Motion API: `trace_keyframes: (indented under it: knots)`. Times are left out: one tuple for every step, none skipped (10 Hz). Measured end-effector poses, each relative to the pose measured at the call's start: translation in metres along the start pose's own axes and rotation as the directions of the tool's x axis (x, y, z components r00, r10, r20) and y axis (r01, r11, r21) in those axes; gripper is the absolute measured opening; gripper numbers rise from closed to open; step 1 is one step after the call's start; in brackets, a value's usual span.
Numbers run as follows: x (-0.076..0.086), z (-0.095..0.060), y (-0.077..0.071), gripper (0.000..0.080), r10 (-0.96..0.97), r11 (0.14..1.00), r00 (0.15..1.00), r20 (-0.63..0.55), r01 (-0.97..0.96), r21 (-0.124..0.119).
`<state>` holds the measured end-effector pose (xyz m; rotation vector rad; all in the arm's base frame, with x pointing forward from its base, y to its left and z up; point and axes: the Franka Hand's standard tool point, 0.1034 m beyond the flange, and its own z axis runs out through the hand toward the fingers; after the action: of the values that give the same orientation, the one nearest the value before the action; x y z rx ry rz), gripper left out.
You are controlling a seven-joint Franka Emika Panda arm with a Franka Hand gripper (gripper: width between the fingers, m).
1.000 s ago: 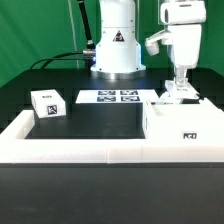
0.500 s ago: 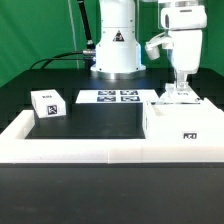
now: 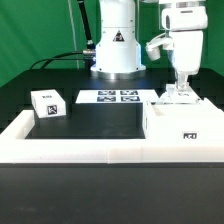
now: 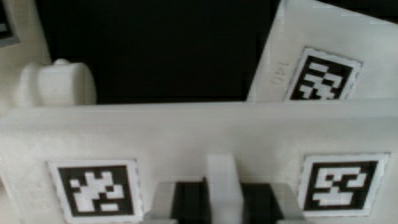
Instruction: Assemble cabinet
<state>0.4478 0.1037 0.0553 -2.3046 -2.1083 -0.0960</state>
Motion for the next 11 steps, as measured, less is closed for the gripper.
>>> trace_keyframes:
  knots:
    - [0.0, 0.0, 0.0, 0.0068, 0.0, 1.0, 1.0, 0.0, 0.0, 0.0]
    - [0.0, 0.0, 0.0, 0.0068, 0.0, 1.0, 1.0, 0.0, 0.0, 0.0]
    - [-0.001, -0.002, 0.002, 0.0068, -0.001, 1.0, 1.0, 0.008, 0.001, 0.007]
    - [0.001, -0.004, 0.006, 0.0068, -0.001, 1.0, 1.0, 0.008, 0.001, 0.003]
    - [0.002, -0.005, 0.008, 0.0068, -0.002, 1.0, 1.0, 0.006, 0.002, -0.001]
    - [0.002, -0.004, 0.009, 0.0068, -0.002, 1.0, 1.0, 0.006, 0.002, -0.001]
    - [0.002, -0.004, 0.009, 0.0068, -0.002, 1.0, 1.0, 0.006, 0.002, -0.001]
    - [0.002, -0.004, 0.01, 0.0068, -0.002, 1.0, 1.0, 0.006, 0.002, -0.001]
    - [0.002, -0.004, 0.011, 0.0068, -0.001, 1.0, 1.0, 0.005, 0.001, -0.003]
    - [0.002, -0.004, 0.014, 0.0068, 0.0, 1.0, 1.0, 0.004, 0.0, -0.003]
    - [0.002, -0.004, 0.016, 0.0068, 0.001, 1.0, 1.0, 0.005, -0.001, -0.001]
